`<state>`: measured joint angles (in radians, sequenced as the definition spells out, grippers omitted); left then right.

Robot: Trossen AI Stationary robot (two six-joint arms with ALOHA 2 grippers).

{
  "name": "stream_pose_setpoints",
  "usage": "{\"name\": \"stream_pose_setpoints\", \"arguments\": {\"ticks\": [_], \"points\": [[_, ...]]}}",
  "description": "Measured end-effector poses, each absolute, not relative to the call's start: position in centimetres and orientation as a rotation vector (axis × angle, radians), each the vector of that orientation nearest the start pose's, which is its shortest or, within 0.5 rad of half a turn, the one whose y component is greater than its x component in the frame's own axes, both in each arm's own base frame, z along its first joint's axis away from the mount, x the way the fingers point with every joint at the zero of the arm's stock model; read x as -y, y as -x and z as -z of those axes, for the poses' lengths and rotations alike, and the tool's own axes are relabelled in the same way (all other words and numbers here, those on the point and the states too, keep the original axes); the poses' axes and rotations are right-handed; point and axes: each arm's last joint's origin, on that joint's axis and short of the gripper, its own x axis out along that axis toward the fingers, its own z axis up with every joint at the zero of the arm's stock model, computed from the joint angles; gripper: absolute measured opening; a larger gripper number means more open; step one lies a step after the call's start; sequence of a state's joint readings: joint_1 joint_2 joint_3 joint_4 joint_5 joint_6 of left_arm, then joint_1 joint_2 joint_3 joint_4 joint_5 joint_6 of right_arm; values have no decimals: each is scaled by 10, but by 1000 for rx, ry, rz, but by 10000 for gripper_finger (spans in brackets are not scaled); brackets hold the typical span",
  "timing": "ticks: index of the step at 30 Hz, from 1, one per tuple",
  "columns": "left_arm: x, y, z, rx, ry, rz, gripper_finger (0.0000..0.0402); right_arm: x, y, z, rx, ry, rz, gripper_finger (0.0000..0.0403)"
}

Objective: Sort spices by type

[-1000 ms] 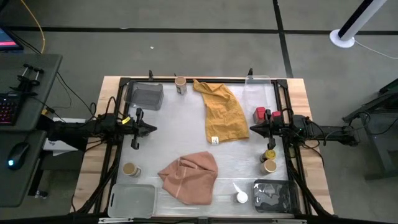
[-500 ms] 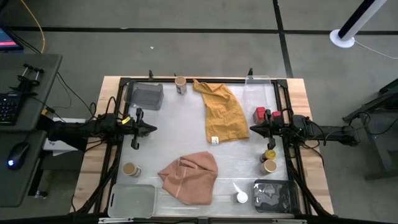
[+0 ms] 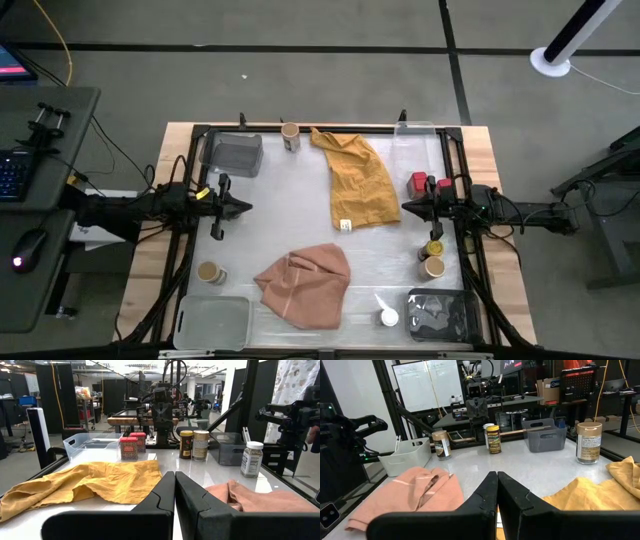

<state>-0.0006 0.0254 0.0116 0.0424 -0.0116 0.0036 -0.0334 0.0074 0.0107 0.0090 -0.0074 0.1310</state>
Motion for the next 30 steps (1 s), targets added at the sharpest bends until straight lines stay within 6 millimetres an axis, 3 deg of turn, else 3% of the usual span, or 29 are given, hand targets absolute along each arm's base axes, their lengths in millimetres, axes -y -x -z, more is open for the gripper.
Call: {"name": "stream_pose_setpoints", "arguments": {"ticks": [8, 10, 13, 15, 18, 22, 26, 30], "points": [[0, -99, -170, 29, -3, -11, 1, 3, -97, -171, 52, -141, 23, 0], [0, -99, -170, 29, -3, -11, 1, 4, -95, -186, 213, -243, 25, 0], [0, -99, -170, 29, -3, -11, 1, 10, -87, -210, 530, -541, 136, 0], [0, -99, -170, 29, -3, -11, 1, 12, -85, -215, 615, -688, 187, 0], [0, -99, -170, 28, -3, -11, 1, 12, -91, -230, 560, -715, 161, 0], [0, -99, -170, 29, -3, -11, 1, 12, -113, -265, 439, -629, 203, 0], [0, -99, -170, 29, -3, -11, 1, 19, -143, -306, 282, -471, 384, 0], [0, -99, -170, 29, -3, -10, 1, 34, -162, -333, 30, -487, 642, 3]]}}
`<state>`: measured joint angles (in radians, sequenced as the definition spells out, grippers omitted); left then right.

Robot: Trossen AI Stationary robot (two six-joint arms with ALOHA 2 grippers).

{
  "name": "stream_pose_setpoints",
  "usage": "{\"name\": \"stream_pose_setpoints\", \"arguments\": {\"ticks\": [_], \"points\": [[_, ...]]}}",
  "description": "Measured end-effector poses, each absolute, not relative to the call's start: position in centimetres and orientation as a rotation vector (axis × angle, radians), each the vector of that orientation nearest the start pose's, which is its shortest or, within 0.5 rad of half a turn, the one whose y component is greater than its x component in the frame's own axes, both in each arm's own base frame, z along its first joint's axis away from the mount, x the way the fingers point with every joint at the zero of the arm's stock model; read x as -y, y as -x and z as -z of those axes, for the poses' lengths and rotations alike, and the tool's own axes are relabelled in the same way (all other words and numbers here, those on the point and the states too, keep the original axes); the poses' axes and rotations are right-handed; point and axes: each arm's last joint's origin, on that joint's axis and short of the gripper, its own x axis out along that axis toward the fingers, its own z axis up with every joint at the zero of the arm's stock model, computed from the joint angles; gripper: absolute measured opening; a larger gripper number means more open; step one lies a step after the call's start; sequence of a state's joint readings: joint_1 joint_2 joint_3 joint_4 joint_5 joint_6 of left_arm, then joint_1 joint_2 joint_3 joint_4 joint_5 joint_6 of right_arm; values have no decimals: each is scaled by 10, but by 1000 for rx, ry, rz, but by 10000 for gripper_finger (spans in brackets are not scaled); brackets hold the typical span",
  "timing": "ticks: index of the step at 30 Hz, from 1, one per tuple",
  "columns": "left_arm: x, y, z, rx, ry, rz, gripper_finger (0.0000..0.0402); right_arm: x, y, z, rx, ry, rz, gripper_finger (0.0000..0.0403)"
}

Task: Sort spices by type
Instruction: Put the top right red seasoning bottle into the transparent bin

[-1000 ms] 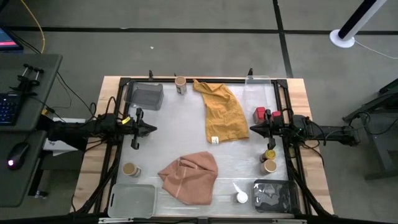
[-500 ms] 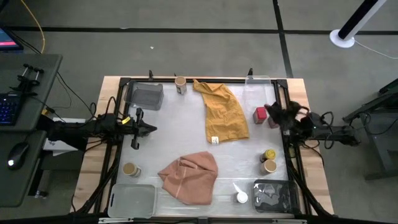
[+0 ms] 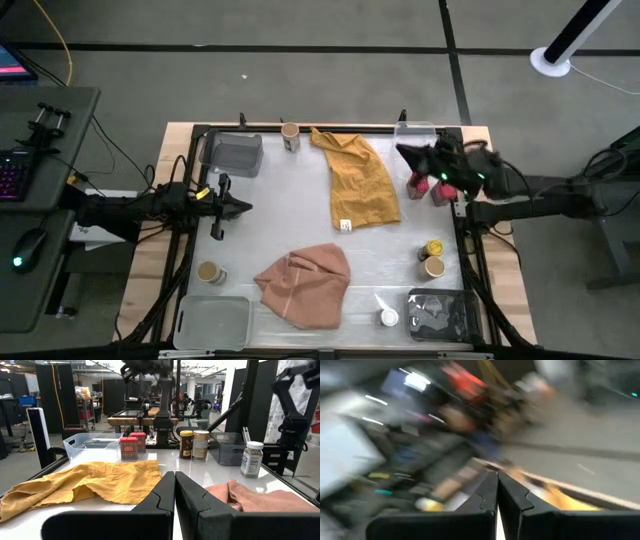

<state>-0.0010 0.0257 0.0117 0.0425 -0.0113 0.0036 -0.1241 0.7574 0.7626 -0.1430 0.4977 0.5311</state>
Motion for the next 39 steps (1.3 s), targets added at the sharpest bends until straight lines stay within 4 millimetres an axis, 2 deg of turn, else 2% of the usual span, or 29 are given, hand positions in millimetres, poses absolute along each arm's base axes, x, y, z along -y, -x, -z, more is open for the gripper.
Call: {"name": "stream_pose_setpoints", "arguments": {"ticks": [4, 9, 15, 19, 22, 29, 39], "points": [[0, -99, -170, 28, -3, -10, 1, 49, -164, -346, -301, -600, 838, 36], [0, -99, -170, 28, -3, -11, 1, 57, -164, -345, -681, -721, 978, 136], [0, -99, -170, 28, -3, -11, 1, 64, -170, -311, -979, -786, 1100, 270], [0, -99, -170, 28, -3, -11, 1, 75, -175, -286, -1101, -795, 1176, 320], [0, -99, -170, 28, -3, -11, 1, 85, -175, -268, -1159, -837, 1224, 333], [0, -99, -170, 28, -3, -11, 1, 107, -173, -224, -1281, -952, 1192, 334], [0, -99, -170, 28, -3, -11, 1, 122, -173, -208, -1222, -961, 1214, 334]]}}
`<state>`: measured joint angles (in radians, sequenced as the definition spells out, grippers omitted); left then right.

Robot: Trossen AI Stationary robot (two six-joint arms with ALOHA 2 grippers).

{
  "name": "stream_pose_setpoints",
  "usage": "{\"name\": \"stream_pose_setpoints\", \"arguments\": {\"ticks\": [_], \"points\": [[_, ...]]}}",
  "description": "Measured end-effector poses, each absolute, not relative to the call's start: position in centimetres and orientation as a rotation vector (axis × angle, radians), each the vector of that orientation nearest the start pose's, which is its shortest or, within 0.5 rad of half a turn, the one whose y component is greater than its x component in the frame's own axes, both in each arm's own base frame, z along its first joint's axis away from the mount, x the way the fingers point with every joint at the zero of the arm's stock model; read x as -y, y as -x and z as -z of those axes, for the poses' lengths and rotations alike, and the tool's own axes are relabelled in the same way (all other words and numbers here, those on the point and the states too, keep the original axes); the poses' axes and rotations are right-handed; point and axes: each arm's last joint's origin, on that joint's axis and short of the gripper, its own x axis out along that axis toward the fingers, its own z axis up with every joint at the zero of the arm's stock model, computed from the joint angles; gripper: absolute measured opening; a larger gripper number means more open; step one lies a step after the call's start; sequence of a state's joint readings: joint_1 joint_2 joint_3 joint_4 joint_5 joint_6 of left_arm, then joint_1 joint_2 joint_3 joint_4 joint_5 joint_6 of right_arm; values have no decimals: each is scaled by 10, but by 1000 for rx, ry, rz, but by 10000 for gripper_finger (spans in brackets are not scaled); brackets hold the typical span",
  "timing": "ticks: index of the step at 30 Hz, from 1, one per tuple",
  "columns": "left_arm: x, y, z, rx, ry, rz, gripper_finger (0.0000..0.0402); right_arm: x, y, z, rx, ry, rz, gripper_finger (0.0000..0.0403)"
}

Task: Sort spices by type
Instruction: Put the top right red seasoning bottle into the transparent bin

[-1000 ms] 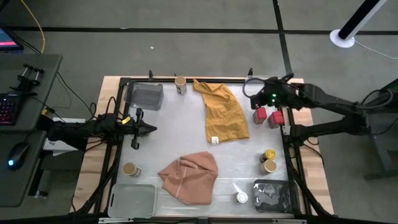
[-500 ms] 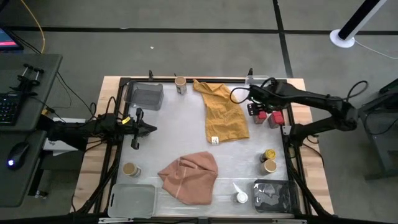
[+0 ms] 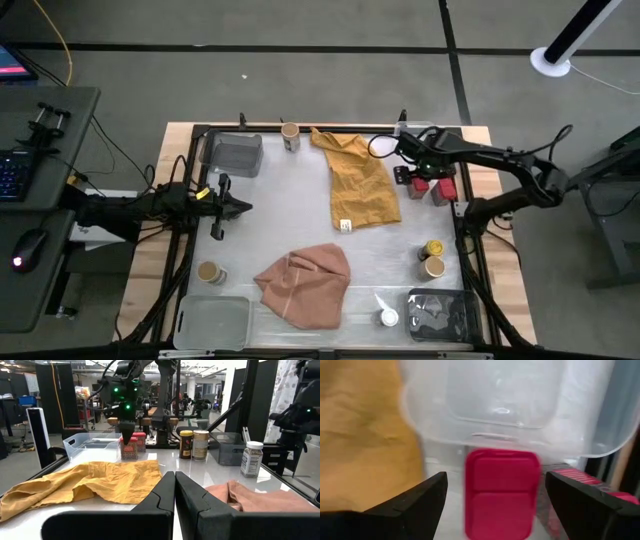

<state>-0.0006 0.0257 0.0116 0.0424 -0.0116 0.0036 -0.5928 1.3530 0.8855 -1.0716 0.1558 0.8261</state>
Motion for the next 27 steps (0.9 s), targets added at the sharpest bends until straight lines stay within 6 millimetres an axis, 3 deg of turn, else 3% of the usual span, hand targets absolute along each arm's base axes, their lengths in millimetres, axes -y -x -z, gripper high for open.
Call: {"name": "stream_pose_setpoints", "arguments": {"ticks": [11, 14, 17, 19, 21, 27], "points": [[0, -99, -170, 30, -3, -11, 1, 130, -183, -184, -1365, -952, 1162, 328], [0, -99, -170, 30, -3, -11, 1, 128, -183, -184, -1398, -931, 1139, 296], [0, -99, -170, 31, -3, -11, 1, 123, -180, -189, -1415, -916, 1124, 237], [0, -99, -170, 31, -3, -11, 1, 118, -178, -199, -1422, -901, 1114, 204], [0, -99, -170, 31, -3, -11, 1, 112, -176, -217, -1413, -884, 1092, 206], [0, -99, -170, 31, -3, -11, 1, 101, -177, -305, -1104, -857, 1022, 206]]}}
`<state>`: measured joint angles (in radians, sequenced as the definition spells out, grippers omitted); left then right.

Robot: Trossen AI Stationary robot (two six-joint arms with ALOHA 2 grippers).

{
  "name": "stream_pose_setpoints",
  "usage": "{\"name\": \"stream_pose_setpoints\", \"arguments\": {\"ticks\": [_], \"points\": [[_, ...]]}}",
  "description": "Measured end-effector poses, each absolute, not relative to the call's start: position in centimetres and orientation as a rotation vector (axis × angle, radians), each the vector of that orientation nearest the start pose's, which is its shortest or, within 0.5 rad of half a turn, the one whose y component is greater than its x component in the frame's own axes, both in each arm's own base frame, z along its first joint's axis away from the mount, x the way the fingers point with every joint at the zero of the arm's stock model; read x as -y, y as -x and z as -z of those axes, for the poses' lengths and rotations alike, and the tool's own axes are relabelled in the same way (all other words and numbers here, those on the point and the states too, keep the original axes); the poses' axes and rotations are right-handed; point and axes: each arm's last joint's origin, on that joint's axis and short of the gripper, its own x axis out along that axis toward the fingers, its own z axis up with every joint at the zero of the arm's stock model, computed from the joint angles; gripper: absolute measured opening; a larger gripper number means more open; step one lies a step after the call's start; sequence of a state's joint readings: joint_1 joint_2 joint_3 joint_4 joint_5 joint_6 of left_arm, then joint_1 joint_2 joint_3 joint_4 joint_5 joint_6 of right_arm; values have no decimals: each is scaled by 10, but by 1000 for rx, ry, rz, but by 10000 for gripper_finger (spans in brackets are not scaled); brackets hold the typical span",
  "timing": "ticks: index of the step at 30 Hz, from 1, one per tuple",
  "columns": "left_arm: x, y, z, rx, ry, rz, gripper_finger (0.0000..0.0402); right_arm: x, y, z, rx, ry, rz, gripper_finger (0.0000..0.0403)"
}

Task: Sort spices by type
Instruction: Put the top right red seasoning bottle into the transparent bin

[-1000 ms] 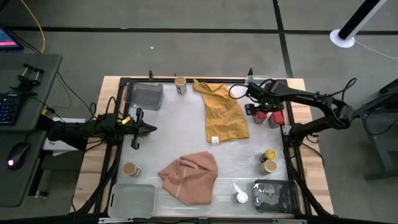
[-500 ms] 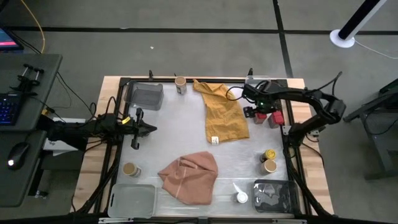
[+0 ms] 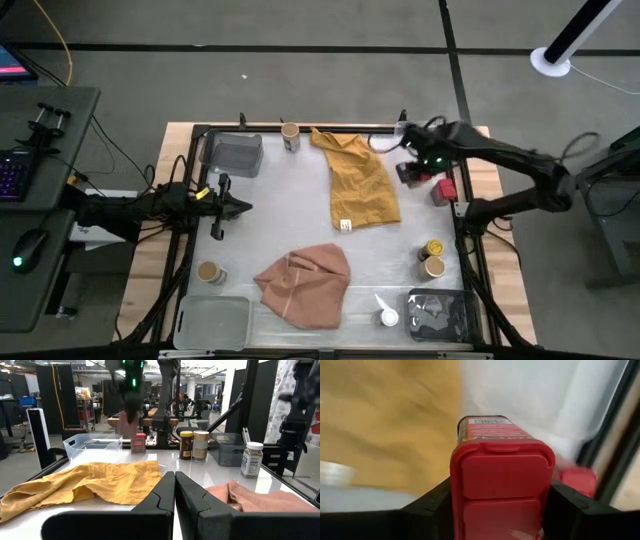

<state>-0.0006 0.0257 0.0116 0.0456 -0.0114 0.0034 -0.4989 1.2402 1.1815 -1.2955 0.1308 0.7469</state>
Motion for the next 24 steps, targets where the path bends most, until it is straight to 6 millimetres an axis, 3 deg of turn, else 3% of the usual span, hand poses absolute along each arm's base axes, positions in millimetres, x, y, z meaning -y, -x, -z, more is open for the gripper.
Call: {"name": "stream_pose_setpoints", "arguments": {"ticks": [4, 9, 12, 17, 24], "points": [[0, -99, -170, 33, -3, -11, 1, 117, -170, -347, -898, -752, 1155, 206], [0, -99, -170, 33, -3, -11, 1, 171, -172, -351, -864, -745, 1256, 206], [0, -99, -170, 33, -3, -11, 1, 208, -179, -333, -947, -756, 1273, 206], [0, -99, -170, 33, -3, -11, 1, 252, -189, -285, -1152, -837, 1251, 206], [0, -99, -170, 33, -3, -11, 1, 278, -204, -236, -1308, -874, 1186, 206]]}}
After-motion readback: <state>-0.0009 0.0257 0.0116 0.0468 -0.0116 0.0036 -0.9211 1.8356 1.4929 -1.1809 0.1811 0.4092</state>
